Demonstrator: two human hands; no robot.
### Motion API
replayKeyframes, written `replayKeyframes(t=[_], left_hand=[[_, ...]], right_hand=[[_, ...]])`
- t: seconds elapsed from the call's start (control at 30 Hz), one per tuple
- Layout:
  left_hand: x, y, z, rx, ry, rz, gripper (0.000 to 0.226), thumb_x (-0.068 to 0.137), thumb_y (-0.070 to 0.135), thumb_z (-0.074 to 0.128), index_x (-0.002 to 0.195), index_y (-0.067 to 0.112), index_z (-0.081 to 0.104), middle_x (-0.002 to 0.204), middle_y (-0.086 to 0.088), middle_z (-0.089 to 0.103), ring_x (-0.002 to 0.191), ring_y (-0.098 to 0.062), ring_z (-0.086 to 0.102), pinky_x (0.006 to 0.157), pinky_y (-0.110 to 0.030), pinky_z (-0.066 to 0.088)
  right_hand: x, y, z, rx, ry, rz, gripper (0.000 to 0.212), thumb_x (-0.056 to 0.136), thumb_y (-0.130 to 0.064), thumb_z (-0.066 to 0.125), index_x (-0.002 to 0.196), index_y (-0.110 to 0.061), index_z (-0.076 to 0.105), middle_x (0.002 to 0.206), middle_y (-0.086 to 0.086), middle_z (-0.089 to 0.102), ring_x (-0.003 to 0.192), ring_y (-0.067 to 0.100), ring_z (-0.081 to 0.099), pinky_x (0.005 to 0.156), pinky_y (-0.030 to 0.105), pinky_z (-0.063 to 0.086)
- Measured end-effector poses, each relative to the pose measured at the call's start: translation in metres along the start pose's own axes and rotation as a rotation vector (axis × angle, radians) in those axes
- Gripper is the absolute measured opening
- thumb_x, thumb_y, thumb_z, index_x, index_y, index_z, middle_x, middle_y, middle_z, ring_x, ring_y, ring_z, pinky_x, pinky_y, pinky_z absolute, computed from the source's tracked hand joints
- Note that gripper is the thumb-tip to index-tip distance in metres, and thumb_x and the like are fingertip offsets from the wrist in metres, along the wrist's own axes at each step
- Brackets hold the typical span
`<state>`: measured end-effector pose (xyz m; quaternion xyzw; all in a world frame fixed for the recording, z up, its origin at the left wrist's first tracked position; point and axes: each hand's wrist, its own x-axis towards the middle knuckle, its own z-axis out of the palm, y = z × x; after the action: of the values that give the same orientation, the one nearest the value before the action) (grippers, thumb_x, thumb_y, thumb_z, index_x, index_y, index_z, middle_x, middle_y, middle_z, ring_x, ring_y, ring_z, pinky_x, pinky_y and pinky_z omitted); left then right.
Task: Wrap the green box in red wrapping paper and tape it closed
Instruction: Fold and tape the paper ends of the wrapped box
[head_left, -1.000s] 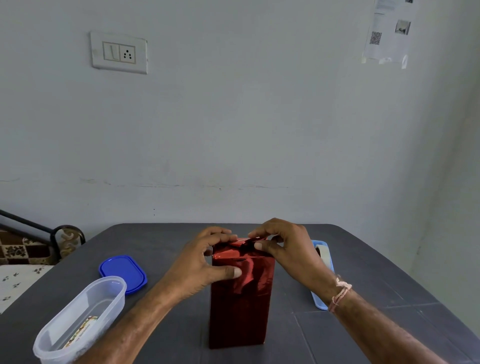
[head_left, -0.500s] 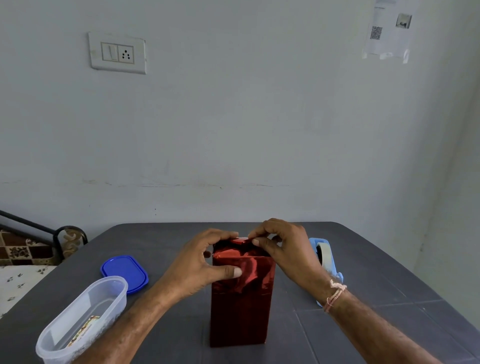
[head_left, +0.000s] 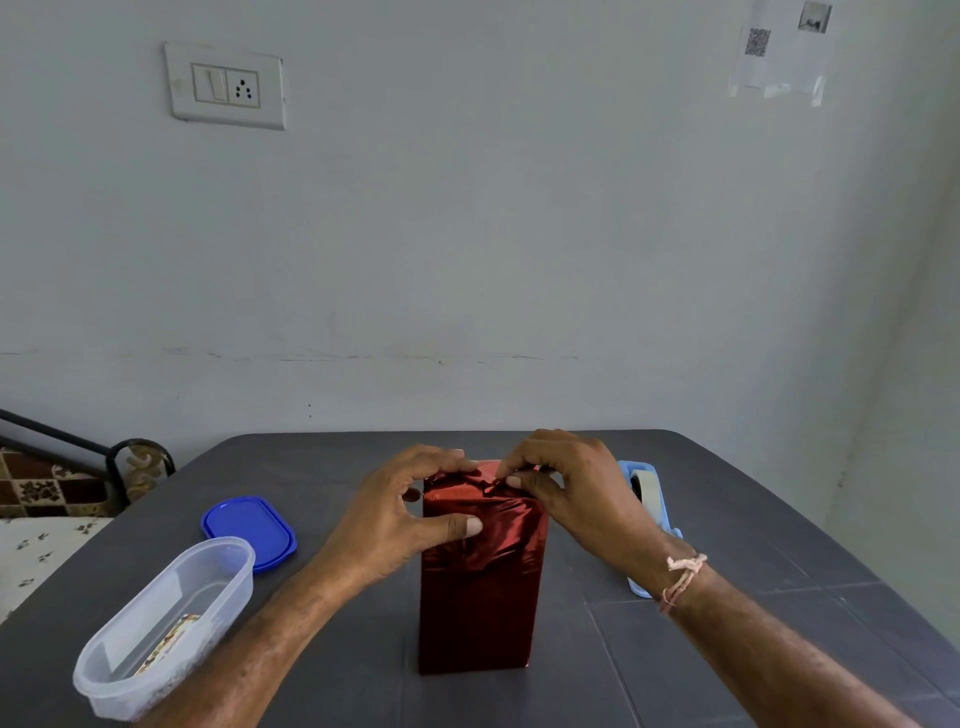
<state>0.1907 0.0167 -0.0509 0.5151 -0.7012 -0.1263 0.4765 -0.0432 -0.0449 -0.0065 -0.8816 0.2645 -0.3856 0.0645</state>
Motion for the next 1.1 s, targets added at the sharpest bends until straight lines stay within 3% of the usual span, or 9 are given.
replayKeyframes(t=[0.23, 0.5, 0.7, 0.93, 1.1], left_hand=[[-0.002, -0.002, 0.001, -0.005, 0.005, 0.039, 0.057, 0.068, 0.07, 0.079, 0.12, 0.052, 0.067, 0.133, 0.026, 0.06, 0.123, -0.003, 0.059, 0.101, -0.044, 0.053], [-0.004, -0.001, 0.006, 0.03, 0.034, 0.06, 0.053, 0.069, 0.073, 0.074, 0.118, 0.054, 0.067, 0.131, 0.027, 0.058, 0.126, -0.002, 0.055, 0.106, -0.042, 0.049], [-0.004, -0.003, 0.011, 0.066, 0.1, 0.064, 0.052, 0.071, 0.072, 0.075, 0.118, 0.051, 0.07, 0.126, 0.026, 0.058, 0.126, -0.004, 0.054, 0.104, -0.044, 0.049], [-0.01, 0.004, 0.016, 0.296, 0.174, 0.117, 0.06, 0.077, 0.078, 0.063, 0.124, 0.041, 0.07, 0.137, 0.03, 0.054, 0.122, 0.0, 0.049, 0.096, -0.018, 0.04], [-0.012, 0.012, 0.016, 0.496, 0.189, 0.191, 0.071, 0.084, 0.083, 0.05, 0.127, 0.031, 0.071, 0.124, 0.021, 0.063, 0.114, -0.003, 0.049, 0.086, -0.016, 0.043]], right_hand=[[0.0, -0.006, -0.004, -0.03, -0.051, -0.031, 0.015, 0.093, -0.014, 0.071, 0.099, -0.026, 0.077, 0.091, -0.014, 0.07, 0.085, 0.007, 0.065, 0.073, 0.033, 0.054], [-0.002, -0.005, -0.003, -0.033, -0.036, -0.032, 0.014, 0.093, -0.011, 0.07, 0.096, -0.022, 0.078, 0.094, -0.013, 0.065, 0.085, 0.008, 0.064, 0.072, 0.035, 0.055], [-0.004, -0.002, -0.004, -0.085, -0.047, -0.053, 0.009, 0.092, -0.023, 0.073, 0.099, -0.027, 0.077, 0.097, -0.016, 0.069, 0.096, 0.008, 0.059, 0.076, 0.037, 0.054], [-0.005, 0.0, 0.003, -0.068, 0.013, 0.017, 0.012, 0.09, -0.015, 0.074, 0.098, -0.024, 0.079, 0.09, -0.013, 0.059, 0.081, 0.005, 0.057, 0.069, 0.027, 0.051], [-0.005, 0.001, 0.009, -0.067, 0.043, 0.075, 0.013, 0.092, -0.017, 0.073, 0.097, -0.028, 0.077, 0.092, -0.013, 0.055, 0.084, 0.004, 0.056, 0.067, 0.03, 0.053]])
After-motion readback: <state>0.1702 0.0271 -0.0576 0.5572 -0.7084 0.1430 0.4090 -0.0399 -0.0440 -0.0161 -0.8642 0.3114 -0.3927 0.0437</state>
